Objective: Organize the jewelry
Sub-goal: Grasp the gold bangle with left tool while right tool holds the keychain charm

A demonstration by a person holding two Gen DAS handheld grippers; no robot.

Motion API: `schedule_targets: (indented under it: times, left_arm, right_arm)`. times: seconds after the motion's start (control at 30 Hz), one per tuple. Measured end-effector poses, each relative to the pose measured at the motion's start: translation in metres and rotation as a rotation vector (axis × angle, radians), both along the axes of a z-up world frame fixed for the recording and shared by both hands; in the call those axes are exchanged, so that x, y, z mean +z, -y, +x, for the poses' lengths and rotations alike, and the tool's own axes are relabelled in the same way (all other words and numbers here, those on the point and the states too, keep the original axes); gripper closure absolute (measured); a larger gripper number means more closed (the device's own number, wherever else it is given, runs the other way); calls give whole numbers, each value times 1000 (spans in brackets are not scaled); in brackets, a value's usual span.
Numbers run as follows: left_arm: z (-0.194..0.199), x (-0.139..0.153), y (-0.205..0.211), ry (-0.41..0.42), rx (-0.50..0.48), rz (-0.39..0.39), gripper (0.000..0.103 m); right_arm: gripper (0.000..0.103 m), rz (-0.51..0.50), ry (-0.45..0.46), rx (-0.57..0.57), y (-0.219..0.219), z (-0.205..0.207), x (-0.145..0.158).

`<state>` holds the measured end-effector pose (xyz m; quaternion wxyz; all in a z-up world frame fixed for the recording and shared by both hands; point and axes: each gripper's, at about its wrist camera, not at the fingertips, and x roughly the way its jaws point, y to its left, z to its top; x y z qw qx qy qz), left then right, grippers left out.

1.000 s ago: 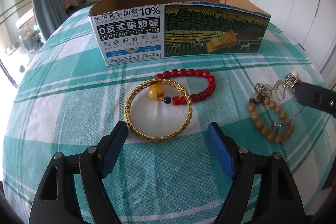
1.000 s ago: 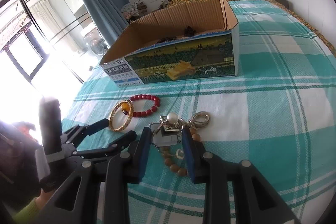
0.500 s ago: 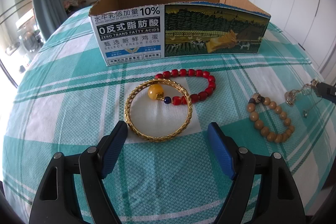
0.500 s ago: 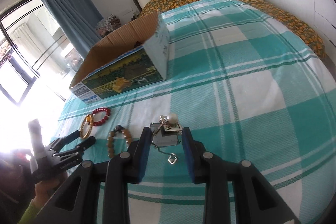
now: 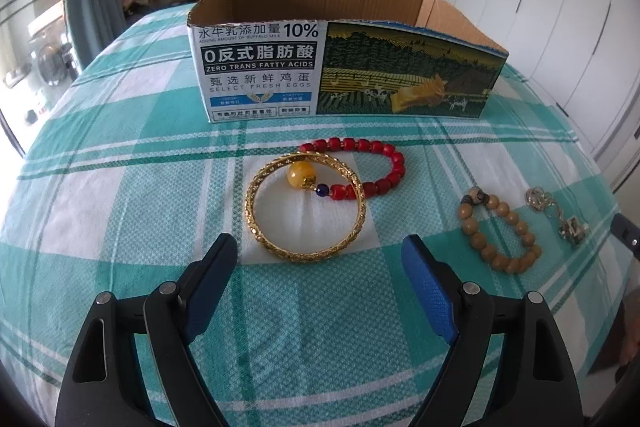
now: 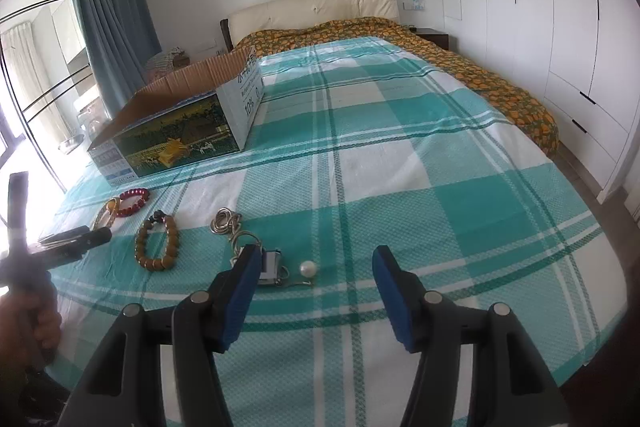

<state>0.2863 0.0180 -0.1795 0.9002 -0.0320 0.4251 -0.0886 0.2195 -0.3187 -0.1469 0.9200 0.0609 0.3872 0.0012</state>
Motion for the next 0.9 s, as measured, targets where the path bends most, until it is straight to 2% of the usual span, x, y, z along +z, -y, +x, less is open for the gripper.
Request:
schedule_targets:
  times: [0.13, 0.33, 0.43, 0.57, 0.67, 0.73, 0.8, 0.83, 0.87, 0.9]
  left_arm:
    - [-23, 11, -14, 37, -31, -40, 17]
    - [-20, 20, -5, 58, -84, 31, 19]
    - [-5, 17, 13, 40, -114, 91, 24]
    - [15, -1, 28, -17, -134, 195, 40]
    - [18, -3, 26, -26, -130, 178, 44]
    - [18, -2, 27, -28, -134, 168, 55]
    - [16, -3, 30, -26, -145, 156, 73]
    - [15, -3, 32, -23, -148, 157, 78]
    - [14, -3, 34, -21, -150, 160, 89]
    - [13, -3, 36, -22, -154, 156, 95]
  right_arm:
    - [42, -33, 19, -30, 11, -19, 1]
    - [41, 4, -2, -37, 15, -22, -4]
    - [41, 6, 14, -11, 10, -21, 0]
    - [41, 9, -8, 69, 5, -12, 0]
    - [41, -2, -54, 137, -2, 1, -7]
    - [41, -14, -79, 189, -11, 12, -11]
    - [41, -9, -102, 255, -21, 24, -15]
    - [41, -20, -109, 277, -26, 30, -17]
    - [41, -40, -115, 298, -32, 35, -20]
    - [41, -63, -127, 323, -37, 40, -24]
